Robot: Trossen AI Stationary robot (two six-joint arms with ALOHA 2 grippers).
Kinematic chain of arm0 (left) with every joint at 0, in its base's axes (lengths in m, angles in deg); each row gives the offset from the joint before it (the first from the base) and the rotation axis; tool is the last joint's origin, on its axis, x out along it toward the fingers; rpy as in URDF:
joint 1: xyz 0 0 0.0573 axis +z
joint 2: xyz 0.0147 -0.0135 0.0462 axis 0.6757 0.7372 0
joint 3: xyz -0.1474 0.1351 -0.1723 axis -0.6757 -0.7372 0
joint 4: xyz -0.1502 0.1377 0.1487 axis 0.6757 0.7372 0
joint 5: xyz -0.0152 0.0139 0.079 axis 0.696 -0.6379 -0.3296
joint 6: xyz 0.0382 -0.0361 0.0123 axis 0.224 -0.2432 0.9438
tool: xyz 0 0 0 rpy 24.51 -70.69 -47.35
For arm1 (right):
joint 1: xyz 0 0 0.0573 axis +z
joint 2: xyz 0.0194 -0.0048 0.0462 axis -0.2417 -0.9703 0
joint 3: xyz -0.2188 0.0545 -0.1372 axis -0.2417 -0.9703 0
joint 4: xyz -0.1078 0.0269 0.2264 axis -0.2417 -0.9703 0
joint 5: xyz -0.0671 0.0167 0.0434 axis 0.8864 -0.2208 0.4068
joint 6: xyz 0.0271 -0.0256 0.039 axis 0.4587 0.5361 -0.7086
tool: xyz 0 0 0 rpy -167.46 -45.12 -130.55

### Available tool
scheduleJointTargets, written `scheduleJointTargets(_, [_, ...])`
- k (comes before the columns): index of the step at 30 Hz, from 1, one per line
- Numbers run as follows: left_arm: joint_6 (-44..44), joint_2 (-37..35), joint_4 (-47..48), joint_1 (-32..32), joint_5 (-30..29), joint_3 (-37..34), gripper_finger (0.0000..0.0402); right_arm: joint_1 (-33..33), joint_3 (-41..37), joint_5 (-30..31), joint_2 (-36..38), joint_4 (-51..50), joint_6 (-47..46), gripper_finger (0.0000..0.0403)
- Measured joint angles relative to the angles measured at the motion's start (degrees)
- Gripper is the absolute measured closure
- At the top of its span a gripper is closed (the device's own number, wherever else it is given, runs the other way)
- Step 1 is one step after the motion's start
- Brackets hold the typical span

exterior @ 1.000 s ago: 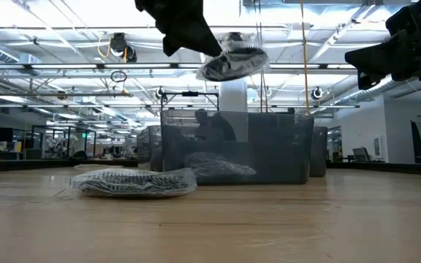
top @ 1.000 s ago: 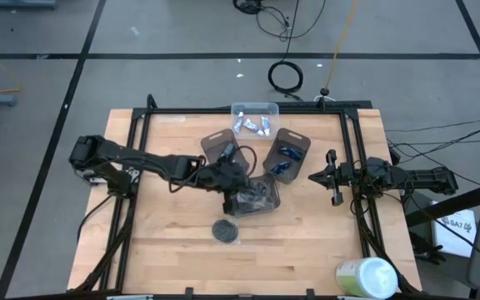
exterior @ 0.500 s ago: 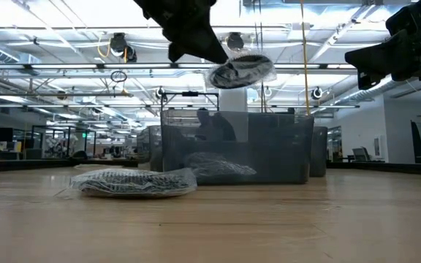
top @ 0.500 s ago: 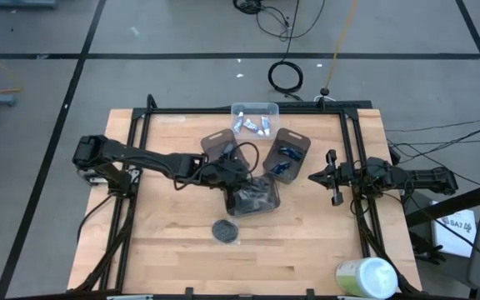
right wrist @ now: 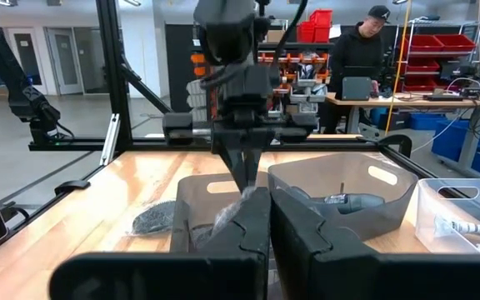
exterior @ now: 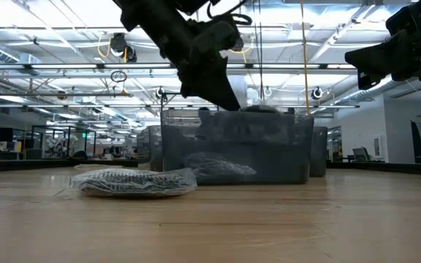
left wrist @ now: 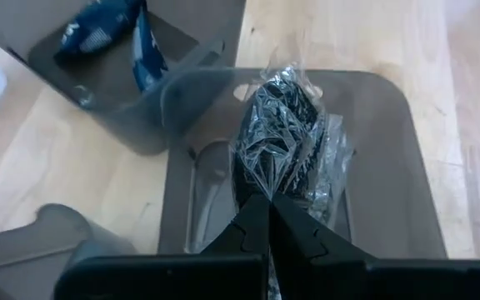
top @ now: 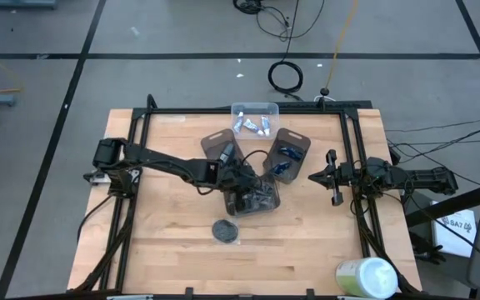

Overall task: Pick & Place Travel size toiletries
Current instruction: Put the bottom black hairbrush into the bottom black transparent bin

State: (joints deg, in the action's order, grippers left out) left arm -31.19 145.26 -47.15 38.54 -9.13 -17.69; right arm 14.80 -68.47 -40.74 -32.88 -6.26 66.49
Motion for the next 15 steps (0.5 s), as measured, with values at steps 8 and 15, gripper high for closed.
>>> scheduleJointTargets(8, [-0.9,2.0,-0.1,0.2,0.0,0.0,0.0401,0.0,0.0,0.0,0.0,0.0,0.0,0.0399])
scheduleJointTargets(15, [-0.9,2.0,-0.2,0.2,0.0,0.0,0.0401,0.0,0.0,0.0,0.0,0.0,0.0,0.0399])
